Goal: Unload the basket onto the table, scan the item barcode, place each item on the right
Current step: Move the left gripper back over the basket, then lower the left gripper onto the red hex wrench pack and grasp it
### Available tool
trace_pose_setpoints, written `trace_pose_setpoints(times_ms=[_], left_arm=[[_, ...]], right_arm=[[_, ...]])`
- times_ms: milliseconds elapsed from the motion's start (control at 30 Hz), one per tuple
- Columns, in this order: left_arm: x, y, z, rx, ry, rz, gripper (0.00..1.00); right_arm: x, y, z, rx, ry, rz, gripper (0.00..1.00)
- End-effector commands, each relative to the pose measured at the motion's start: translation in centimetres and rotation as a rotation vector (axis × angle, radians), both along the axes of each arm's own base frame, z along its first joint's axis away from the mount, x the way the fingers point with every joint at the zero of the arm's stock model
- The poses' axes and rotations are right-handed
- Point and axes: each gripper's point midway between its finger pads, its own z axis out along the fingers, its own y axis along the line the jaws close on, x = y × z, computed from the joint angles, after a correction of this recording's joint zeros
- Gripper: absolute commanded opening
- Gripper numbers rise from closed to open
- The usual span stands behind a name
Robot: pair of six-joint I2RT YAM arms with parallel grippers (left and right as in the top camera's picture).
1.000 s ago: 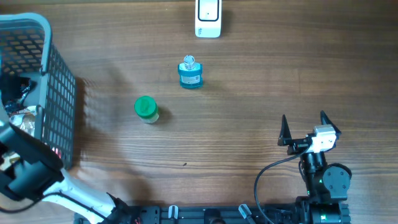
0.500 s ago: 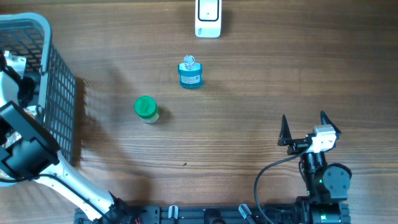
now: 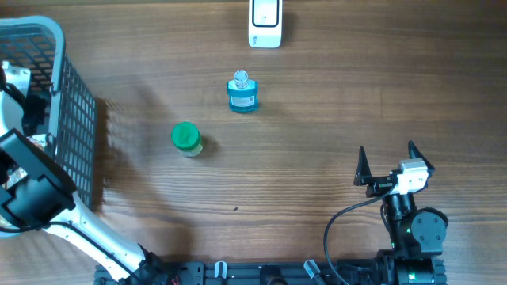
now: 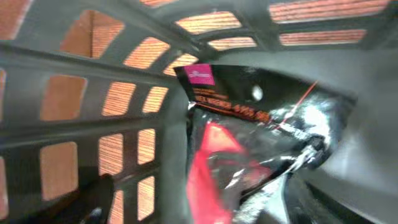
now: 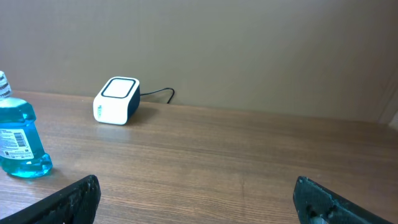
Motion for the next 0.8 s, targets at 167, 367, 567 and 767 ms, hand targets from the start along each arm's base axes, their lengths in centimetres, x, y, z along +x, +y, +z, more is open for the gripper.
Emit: trace_pose_setpoints(times_ms=[167, 367, 567, 767], left_arm=[[1.0, -0.5, -0.4, -0.063, -0.07, -0.042, 0.59], [0.7, -0.5, -0.9, -0.075, -0.061, -0.038, 0.47], [-0.1, -0.2, -3.8, -0.11, -0.02, -0.021, 0.4], [-0.1, -0.2, -4.8, -0.117, -0.014, -0.019, 0.07]], right_arm=[[0.0, -0.1, 0.1, -0.008, -0.008, -0.008, 1.0], [0.0, -0.1, 0.1, -0.008, -0.008, -0.008, 1.0], [0.0, -0.1, 0.1, -0.008, -0.008, -0.008, 1.0], [0.0, -0.1, 0.1, -0.008, -0.008, -0.008, 1.0]])
